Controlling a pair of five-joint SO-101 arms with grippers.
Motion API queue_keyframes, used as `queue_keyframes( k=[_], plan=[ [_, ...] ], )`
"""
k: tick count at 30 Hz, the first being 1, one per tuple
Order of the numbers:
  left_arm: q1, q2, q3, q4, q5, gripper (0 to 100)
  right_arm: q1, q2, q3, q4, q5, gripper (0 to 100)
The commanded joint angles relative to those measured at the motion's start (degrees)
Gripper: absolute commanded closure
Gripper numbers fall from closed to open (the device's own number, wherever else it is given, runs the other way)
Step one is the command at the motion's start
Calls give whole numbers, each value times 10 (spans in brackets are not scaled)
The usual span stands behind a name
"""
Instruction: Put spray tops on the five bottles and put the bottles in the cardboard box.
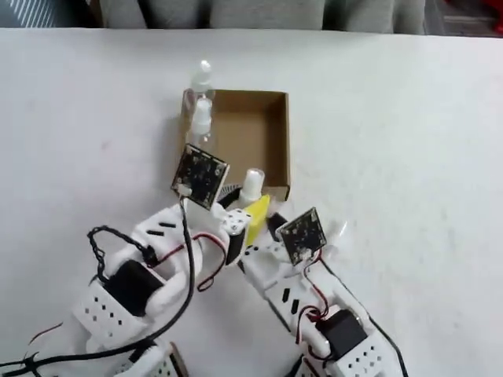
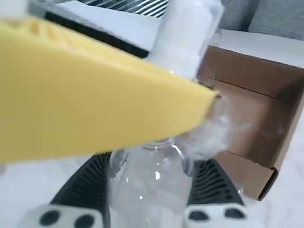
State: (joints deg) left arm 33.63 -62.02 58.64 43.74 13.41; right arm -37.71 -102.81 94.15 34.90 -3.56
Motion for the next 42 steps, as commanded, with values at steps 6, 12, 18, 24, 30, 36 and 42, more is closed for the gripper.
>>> queue_keyframes(
  k=[6, 12, 18, 24, 30, 36, 42],
  plan=[
    [3, -19, 1, -11, -2, 980, 15, -5, -5, -15, 6, 981],
    [1, -19, 37, -54, -2, 980, 28, -5, -6, -15, 5, 981],
    [-7, -19, 93, -123, -2, 980, 57, -5, -8, -41, 5, 981],
    [-6, -21, 140, -207, 2, 980, 75, -5, -8, -48, -48, 981],
    [-4, -102, 213, -273, 0, 980, 95, -4, -6, -73, -80, 981],
    [-4, -159, 256, -275, -1, 980, 91, -4, -5, -73, -83, 981],
    [15, -158, 253, -223, -12, 980, 91, -4, -5, -71, -83, 981]
  ],
)
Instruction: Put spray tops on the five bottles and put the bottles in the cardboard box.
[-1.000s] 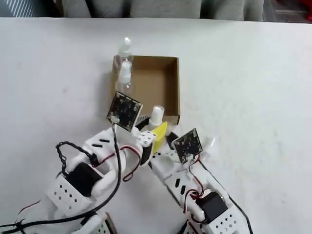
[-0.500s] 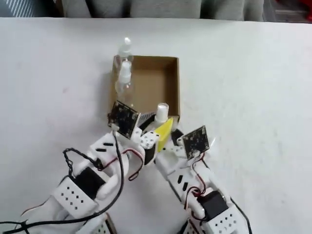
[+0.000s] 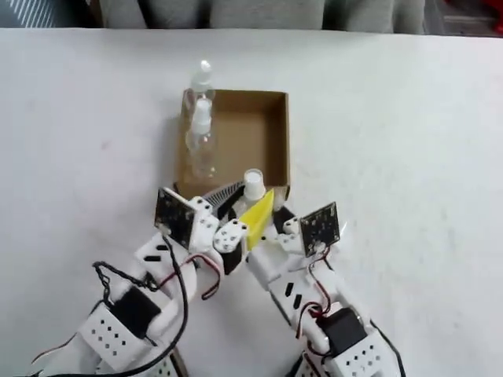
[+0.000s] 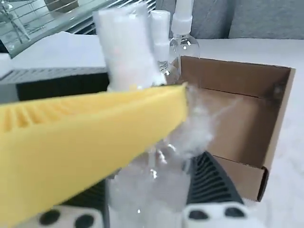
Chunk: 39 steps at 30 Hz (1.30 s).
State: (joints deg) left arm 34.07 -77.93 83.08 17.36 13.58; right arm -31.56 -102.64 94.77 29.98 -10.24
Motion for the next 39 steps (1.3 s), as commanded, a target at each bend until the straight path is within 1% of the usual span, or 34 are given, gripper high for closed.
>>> queue_keyframes(
  k=[1, 4, 6, 10, 14, 16, 18, 20, 25, 28, 39],
  plan=[
    [11, 0, 5, 51, -33, 980, 29, -6, -11, -22, -16, 981],
    [31, 0, -8, 100, -79, 980, 29, -6, -11, -22, -15, 981],
    [44, 1, -18, 122, -78, 980, 29, -6, -11, -22, -13, 981],
    [43, 1, -39, 152, -83, 980, 29, -6, -11, -22, 23, 981],
    [43, 2, -43, 163, -84, 977, 22, -6, -10, -20, 28, 981],
    [43, 2, -44, 163, -84, 946, 10, -6, -4, -20, 29, 981],
    [42, 2, -44, 167, -84, 893, 0, -6, 2, -21, 40, 981],
    [38, 1, -51, 187, -84, 851, -7, -6, 3, -20, 65, 981],
    [12, 1, -107, 258, -84, 807, -7, -6, 11, -23, 73, 981],
    [11, 1, -129, 280, -84, 805, -7, -6, 12, -24, 73, 981],
    [29, -2, -157, 309, -84, 807, -7, -6, 13, -24, 73, 981]
  ],
)
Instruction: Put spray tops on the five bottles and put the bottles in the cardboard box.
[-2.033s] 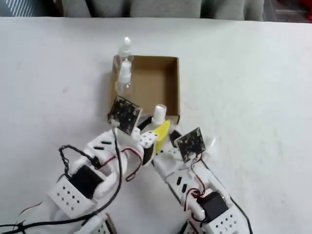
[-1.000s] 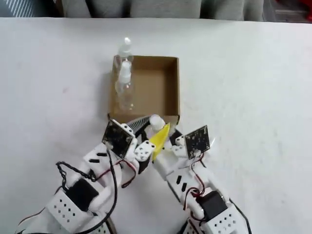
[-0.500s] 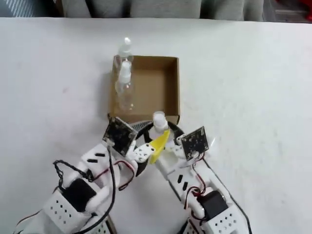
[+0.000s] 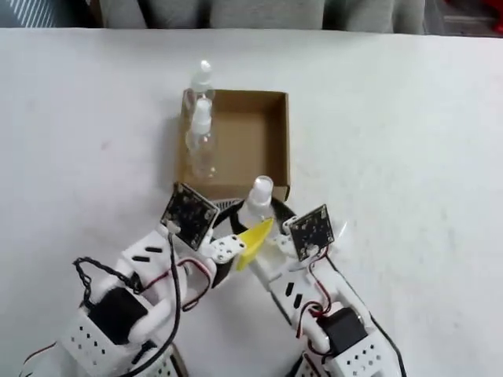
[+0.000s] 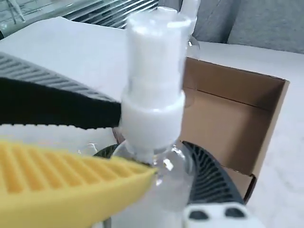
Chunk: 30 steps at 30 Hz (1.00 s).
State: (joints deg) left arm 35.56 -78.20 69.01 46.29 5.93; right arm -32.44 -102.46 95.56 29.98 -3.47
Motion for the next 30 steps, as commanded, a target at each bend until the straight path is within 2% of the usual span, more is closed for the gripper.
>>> queue_keyframes(
  k=[1, 7, 12, 15, 17, 21, 23, 30],
  plan=[
    [15, 0, -23, 19, -8, 808, 1, -7, 5, -24, 5, 981],
    [17, 0, -52, 15, -4, 808, 1, -7, 6, -24, 5, 981],
    [20, 0, -52, -31, -4, 809, 1, -7, 6, -24, 5, 981],
    [47, 0, -53, -50, -3, 810, 1, -7, 6, -24, 5, 981],
    [72, 0, -54, -61, -3, 840, 1, -7, 6, -24, 5, 981],
    [84, 0, -54, -137, -3, 991, 1, -7, 6, -24, 5, 981],
    [83, 0, -55, -154, -3, 954, 1, -7, 6, -24, 5, 981],
    [73, 0, -75, -155, -3, 978, 1, -7, 6, -24, 5, 981]
  ],
)
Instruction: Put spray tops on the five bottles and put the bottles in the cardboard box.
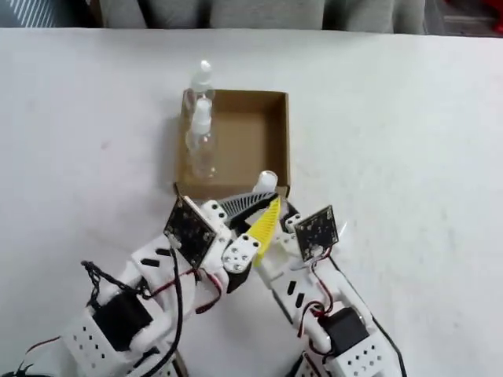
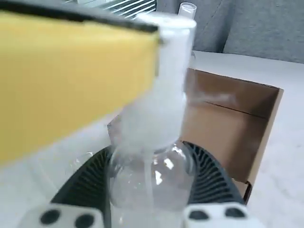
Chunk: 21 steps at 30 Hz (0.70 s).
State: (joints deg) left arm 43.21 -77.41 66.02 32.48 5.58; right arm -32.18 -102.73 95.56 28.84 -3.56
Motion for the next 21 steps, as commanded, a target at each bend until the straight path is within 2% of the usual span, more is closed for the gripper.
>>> queue_keyframes(
  k=[1, 5, 10, 19, 21],
  plan=[
    [-14, -7, -49, -17, 1, 978, -1, -5, 6, -13, 6, 981],
    [-61, -8, -65, -15, 0, 978, -1, -5, 6, -13, 6, 981],
    [-109, -55, -60, 50, -4, 978, 0, -5, 6, -13, 7, 981],
    [-189, -233, 69, 59, -7, 978, 13, -5, 10, -33, 7, 981],
    [-216, -264, 98, 59, -31, 978, 29, -5, 11, -57, 7, 981]
  ],
)
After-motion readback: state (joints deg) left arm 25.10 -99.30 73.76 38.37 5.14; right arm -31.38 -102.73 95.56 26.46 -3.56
